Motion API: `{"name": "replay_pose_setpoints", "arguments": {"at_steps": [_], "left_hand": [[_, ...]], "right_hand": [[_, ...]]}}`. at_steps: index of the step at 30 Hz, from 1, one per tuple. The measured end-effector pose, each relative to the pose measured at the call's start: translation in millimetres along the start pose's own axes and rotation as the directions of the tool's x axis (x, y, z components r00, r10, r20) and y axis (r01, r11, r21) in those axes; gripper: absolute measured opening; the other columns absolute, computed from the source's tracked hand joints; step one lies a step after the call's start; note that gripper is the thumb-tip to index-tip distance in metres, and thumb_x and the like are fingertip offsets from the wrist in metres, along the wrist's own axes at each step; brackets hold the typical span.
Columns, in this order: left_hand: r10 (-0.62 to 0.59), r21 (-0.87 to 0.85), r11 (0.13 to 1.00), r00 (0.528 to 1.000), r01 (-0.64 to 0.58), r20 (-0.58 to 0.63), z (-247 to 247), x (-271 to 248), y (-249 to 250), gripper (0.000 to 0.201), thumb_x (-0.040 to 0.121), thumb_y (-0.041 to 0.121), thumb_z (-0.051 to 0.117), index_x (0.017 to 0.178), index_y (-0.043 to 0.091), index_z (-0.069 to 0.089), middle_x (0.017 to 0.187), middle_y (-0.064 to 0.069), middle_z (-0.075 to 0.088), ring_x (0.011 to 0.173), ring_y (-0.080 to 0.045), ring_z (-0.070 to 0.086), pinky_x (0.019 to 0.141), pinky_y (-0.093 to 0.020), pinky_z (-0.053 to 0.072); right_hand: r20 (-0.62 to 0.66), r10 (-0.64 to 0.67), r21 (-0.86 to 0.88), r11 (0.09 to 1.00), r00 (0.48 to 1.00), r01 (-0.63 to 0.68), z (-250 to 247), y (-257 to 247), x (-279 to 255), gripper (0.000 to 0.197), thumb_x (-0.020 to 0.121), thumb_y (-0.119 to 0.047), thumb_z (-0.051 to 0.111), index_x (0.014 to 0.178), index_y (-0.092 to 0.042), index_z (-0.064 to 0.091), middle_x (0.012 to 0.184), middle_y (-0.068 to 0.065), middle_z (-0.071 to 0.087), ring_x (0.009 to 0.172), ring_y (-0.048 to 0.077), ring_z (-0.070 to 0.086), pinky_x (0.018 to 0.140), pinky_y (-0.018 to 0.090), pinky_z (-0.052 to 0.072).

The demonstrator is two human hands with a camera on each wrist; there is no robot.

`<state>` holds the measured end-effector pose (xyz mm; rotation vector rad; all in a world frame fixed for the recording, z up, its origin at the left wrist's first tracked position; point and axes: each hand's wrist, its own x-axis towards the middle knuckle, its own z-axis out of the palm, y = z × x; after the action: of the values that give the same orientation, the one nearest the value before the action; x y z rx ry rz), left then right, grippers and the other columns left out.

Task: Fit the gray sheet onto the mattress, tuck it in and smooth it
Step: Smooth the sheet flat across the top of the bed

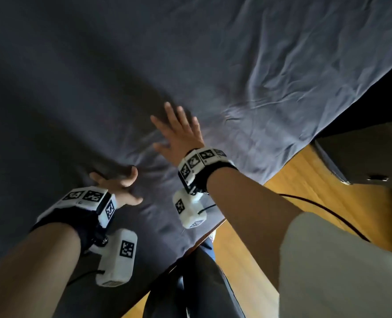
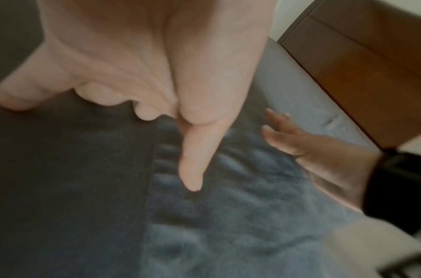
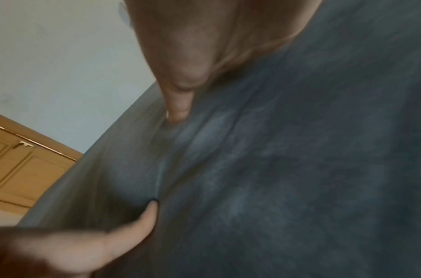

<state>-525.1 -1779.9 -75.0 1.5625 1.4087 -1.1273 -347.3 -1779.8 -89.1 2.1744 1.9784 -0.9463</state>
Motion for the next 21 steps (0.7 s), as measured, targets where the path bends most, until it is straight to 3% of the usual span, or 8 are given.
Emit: {"name": "replay_pose_setpoints", "arguments": {"at_steps": [4,7,10,11,13,15,17,21], "left_hand": [[0.0,-0.03,1.0,0.999,0.001,0.041,-1,-1,2,0.072,0.091,0.039,0.052,0.149,0.029,0.009,0.157,-0.015,0.014,0.138,-0.051,-0.01,0.116,-0.039,0.009],[0.016,0.039,0.999,0.997,-0.019,0.078,-6,5,9,0.069,0.093,0.039,0.048,0.149,0.027,0.007,0.154,-0.001,0.028,0.139,-0.051,-0.003,0.115,-0.045,0.007],[0.032,0.127,0.991,0.995,-0.044,0.095,-19,1,8,0.064,0.092,0.035,0.049,0.147,0.03,0.016,0.152,-0.001,0.031,0.143,-0.037,0.016,0.117,-0.044,0.013],[0.059,0.115,0.991,0.996,-0.067,0.073,-26,-5,8,0.059,0.091,0.032,0.052,0.144,0.026,0.027,0.15,-0.001,0.033,0.142,-0.032,0.024,0.116,-0.039,0.019],[0.132,0.128,0.984,0.989,-0.123,-0.067,-47,-20,15,0.042,0.086,0.024,0.059,0.128,0.017,0.054,0.137,-0.002,0.049,0.128,-0.024,0.046,0.109,-0.034,0.036],[0.182,0.173,0.975,0.954,-0.142,-0.238,-70,-34,37,0.037,0.081,0.021,0.058,0.118,0.018,0.061,0.131,-0.002,0.057,0.119,-0.025,0.055,0.101,-0.031,0.044],[0.155,-0.026,0.983,0.908,-0.179,-0.389,-90,-35,67,0.046,0.09,0.023,0.052,0.135,0.022,0.049,0.146,-0.006,0.042,0.132,-0.025,0.044,0.107,-0.031,0.035],[0.272,-0.205,0.866,0.772,-0.457,-0.575,-99,-20,120,0.052,0.1,0.029,0.035,0.149,0.027,0.018,0.159,-0.004,0.007,0.147,-0.025,0.01,0.117,-0.044,0.016]], "right_hand": [[-0.085,0.337,0.062,0.941,0.938,-0.333,-11,73,-11,0.07,0.089,-0.054,0.042,0.148,-0.04,0.006,0.159,-0.004,-0.008,0.147,0.023,-0.006,0.116,0.048,0.0],[-0.084,0.673,0.052,0.74,0.735,-0.671,-39,159,-70,0.091,0.073,-0.07,0.033,0.15,-0.026,0.011,0.159,0.009,0.001,0.146,0.033,0.006,0.117,0.05,0.011],[0.168,0.813,0.005,0.564,0.557,-0.826,-64,167,-120,0.078,0.091,-0.037,0.049,0.15,-0.026,-0.001,0.158,0.015,-0.011,0.144,0.04,0.001,0.116,0.053,0.015],[0.197,0.816,0.062,0.543,0.543,-0.838,-67,156,-122,0.074,0.095,-0.034,0.045,0.15,-0.024,-0.002,0.157,0.014,-0.013,0.145,0.039,-0.003,0.117,0.051,0.011],[0.105,0.788,0.205,0.58,0.607,-0.789,-70,137,-107,0.077,0.092,-0.05,0.039,0.15,-0.022,-0.001,0.158,0.01,-0.013,0.146,0.033,-0.009,0.118,0.045,0.002],[0.01,0.675,0.175,0.725,0.738,-0.666,-69,121,-80,0.073,0.093,-0.051,0.038,0.15,-0.028,-0.002,0.158,0.004,-0.017,0.146,0.026,-0.012,0.117,0.045,-0.002],[-0.032,0.521,0.126,0.848,0.853,-0.514,-72,106,-52,0.069,0.095,-0.047,0.039,0.15,-0.03,-0.001,0.157,0.001,-0.02,0.146,0.023,-0.014,0.117,0.045,-0.005],[-0.067,0.298,0.118,0.95,0.952,-0.289,-75,74,1,0.073,0.093,-0.042,0.045,0.149,-0.033,-0.002,0.157,-0.001,-0.022,0.145,0.02,-0.017,0.117,0.045,-0.007]]}}
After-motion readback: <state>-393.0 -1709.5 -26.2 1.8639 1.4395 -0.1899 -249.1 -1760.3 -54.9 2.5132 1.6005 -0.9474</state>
